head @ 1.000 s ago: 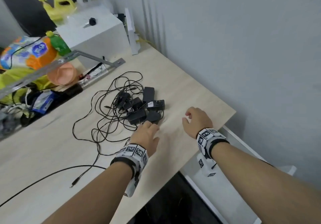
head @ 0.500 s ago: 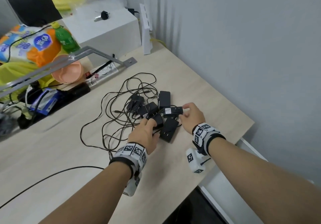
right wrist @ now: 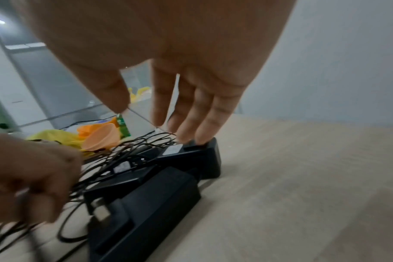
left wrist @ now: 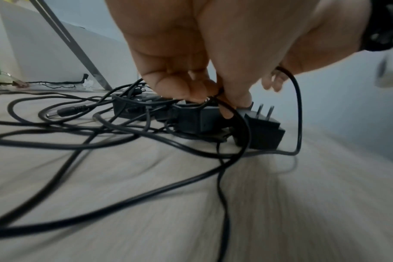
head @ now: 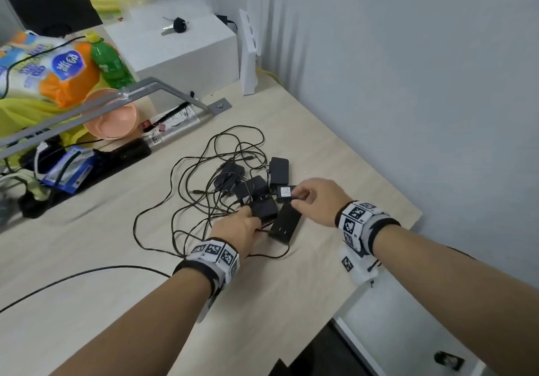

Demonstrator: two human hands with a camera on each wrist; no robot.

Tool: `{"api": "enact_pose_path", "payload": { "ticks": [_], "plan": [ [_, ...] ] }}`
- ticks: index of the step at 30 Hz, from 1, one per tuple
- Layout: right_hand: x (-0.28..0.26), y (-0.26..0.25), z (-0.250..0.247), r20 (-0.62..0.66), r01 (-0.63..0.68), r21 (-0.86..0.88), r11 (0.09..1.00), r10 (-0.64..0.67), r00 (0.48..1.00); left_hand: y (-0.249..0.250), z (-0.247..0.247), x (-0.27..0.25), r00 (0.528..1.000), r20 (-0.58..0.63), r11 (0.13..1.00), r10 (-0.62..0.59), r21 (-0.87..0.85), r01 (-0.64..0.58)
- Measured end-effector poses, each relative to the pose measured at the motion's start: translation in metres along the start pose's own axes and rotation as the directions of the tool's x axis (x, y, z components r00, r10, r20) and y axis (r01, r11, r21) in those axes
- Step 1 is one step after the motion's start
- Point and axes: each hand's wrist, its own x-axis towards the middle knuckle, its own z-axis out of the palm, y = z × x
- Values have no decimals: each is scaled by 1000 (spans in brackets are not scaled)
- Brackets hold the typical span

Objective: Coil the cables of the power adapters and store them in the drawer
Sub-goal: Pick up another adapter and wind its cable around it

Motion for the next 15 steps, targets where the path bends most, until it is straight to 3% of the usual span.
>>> {"api": "enact_pose_path", "payload": {
  "ticks": [2, 4, 6, 9, 15],
  "plan": [
    [10, 6, 2, -64, -41, -127, 991, 33, 997, -6, 3, -5, 999, 44, 999, 10, 49, -12],
    [19, 9, 10, -23, -78, -197, 977, 75, 997, -10, 6, -11, 996, 91, 998, 15, 63, -20],
    [24, 10, 21, 14, -87, -233, 969, 93, 996, -12, 6, -16, 990, 138, 996, 16, 82, -27],
    [28, 10, 30, -29, -111, -240, 964, 107, 994, -12, 4, -25, 976, 216, 986, -4, 161, -32],
    [20, 6, 23, -59, -103, -301, 948, 89, 994, -15, 1, -41, 985, 147, 989, -85, 133, 66]
  ]
}}
